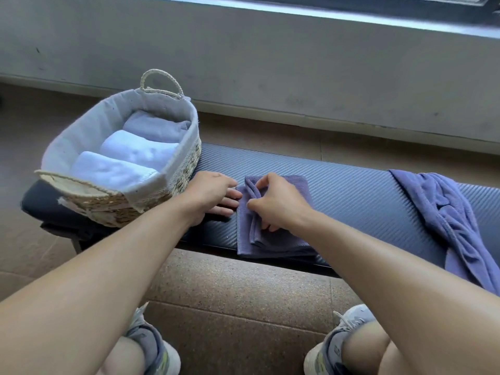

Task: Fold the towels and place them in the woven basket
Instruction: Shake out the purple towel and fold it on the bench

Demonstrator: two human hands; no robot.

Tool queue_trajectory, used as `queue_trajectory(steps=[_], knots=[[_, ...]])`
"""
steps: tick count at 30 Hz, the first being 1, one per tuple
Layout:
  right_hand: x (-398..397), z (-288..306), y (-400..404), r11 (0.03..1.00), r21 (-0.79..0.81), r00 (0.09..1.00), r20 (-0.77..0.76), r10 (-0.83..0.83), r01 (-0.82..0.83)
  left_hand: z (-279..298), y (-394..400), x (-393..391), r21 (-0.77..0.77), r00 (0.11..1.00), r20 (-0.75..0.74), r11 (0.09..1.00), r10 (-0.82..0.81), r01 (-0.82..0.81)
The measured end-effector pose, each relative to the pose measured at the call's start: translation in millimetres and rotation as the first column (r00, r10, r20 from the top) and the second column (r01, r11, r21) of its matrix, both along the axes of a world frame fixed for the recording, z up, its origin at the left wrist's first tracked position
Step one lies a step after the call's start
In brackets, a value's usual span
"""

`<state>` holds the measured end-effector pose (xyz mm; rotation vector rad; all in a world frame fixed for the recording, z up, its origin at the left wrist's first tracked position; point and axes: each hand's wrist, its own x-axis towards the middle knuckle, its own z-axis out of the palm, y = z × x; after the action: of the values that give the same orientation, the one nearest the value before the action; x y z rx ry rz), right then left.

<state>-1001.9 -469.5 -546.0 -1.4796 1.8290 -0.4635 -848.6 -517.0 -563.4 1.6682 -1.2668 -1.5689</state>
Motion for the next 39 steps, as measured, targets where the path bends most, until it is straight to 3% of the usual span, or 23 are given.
queue_trajectory(steps=[8,13,16,18,21,26,29,31,32,33,36,39], knots=[[12,-5,1,0.997,0.033,0.997,-0.022,0.072,-0.071,1,-2,-1,-0.052,0.996,0.089,0.998,-0.029,0.034],[4,18,2,0.989,0.137,0.99,0.136,0.044,-0.063,-4,-2,-4,-0.094,0.989,0.144,0.994,-0.045,0.059],[-16,22,-2,0.983,-0.182,0.971,-0.228,-0.065,0.023,-7,-1,-8,-0.135,0.977,0.212,0.989,-0.032,0.062],[-26,16,0,0.94,-0.333,0.912,-0.403,-0.072,-0.073,-10,-2,-9,-0.147,0.974,0.224,0.988,-0.019,0.053],[-33,-7,5,0.933,-0.252,0.86,-0.5,0.1,-0.256,-16,-5,-8,-0.163,0.974,0.228,0.986,0.005,0.033],[-43,-31,15,0.915,-0.164,0.806,-0.547,0.225,-0.368,-15,-5,-8,-0.228,0.936,0.35,0.968,-0.022,0.108],[-47,-35,15,0.892,-0.141,0.771,-0.571,0.282,-0.43,-8,7,-14,-0.419,0.873,0.485,0.89,0.049,0.182],[-47,-39,15,0.886,-0.122,0.752,-0.587,0.3,-0.448,-11,23,-21,-0.63,0.855,0.511,0.716,0.091,0.301],[-46,-41,15,0.883,-0.117,0.745,-0.593,0.305,-0.455,-14,31,-26,-0.661,0.842,0.536,0.647,0.053,0.38],[-46,-42,15,0.88,-0.114,0.738,-0.6,0.31,-0.462,-19,38,-30,-0.635,0.811,0.585,0.614,-0.015,0.47],[-49,-47,15,0.869,-0.109,0.725,-0.606,0.326,-0.482,-38,51,-33,-0.393,0.599,0.782,0.609,-0.173,0.689],[-53,-51,15,0.87,-0.117,0.75,-0.57,0.337,-0.48,-49,56,-30,-0.334,0.547,0.817,0.623,-0.184,0.707]])
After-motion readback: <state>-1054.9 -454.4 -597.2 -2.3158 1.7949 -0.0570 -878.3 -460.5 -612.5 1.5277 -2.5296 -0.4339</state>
